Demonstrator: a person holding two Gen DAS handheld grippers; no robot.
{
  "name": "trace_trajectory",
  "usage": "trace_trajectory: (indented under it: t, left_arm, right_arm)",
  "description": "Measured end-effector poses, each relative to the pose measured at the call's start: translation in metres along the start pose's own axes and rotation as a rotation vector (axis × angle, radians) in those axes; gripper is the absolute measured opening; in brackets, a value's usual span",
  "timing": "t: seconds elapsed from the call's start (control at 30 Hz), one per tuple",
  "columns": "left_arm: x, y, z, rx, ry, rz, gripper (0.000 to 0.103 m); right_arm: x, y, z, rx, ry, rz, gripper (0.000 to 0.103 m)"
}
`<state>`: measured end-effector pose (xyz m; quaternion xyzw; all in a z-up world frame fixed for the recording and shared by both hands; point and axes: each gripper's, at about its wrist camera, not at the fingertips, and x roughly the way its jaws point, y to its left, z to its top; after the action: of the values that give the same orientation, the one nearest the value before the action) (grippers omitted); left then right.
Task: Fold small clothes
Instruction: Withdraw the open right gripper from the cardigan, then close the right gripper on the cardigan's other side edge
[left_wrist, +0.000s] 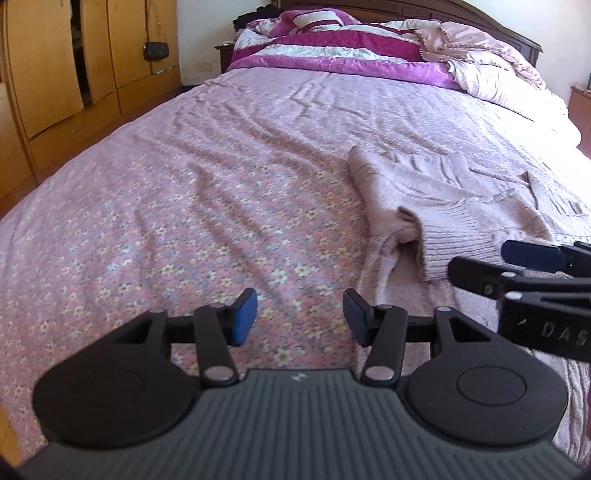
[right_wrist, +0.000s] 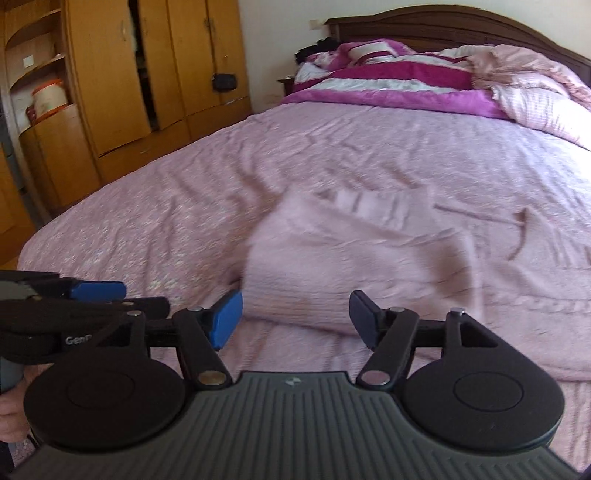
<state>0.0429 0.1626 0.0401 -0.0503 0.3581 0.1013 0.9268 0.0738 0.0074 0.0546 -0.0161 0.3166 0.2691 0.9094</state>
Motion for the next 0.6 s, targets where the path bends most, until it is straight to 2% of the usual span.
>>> trace_trajectory:
  t: [0.17, 0.43, 0.53, 0.6]
  left_arm:
    - [0.0, 0.011, -0.004, -0.033, 0.005, 0.012, 0.054]
    - [0.001, 0.017, -0.009, -0.054, 0.006, 0.005, 0.054]
    - [0.001, 0.017, -0.011, -0.05, 0.002, 0.004, 0.054]
    - [0.002, 0.017, -0.011, -0.049, 0.001, 0.001, 0.054]
  right_arm:
    - [0.015, 0.014, -0.004, -0.046, -0.019, 0.039, 0.073]
    - [0.041, 0.022, -0.013, -0.123, 0.019, -0.025, 0.068]
    - [0.046, 0.024, -0.017, -0.147, 0.011, -0.059, 0.061]
    - [0.047, 0.024, -0.018, -0.144, 0.005, -0.08, 0.05]
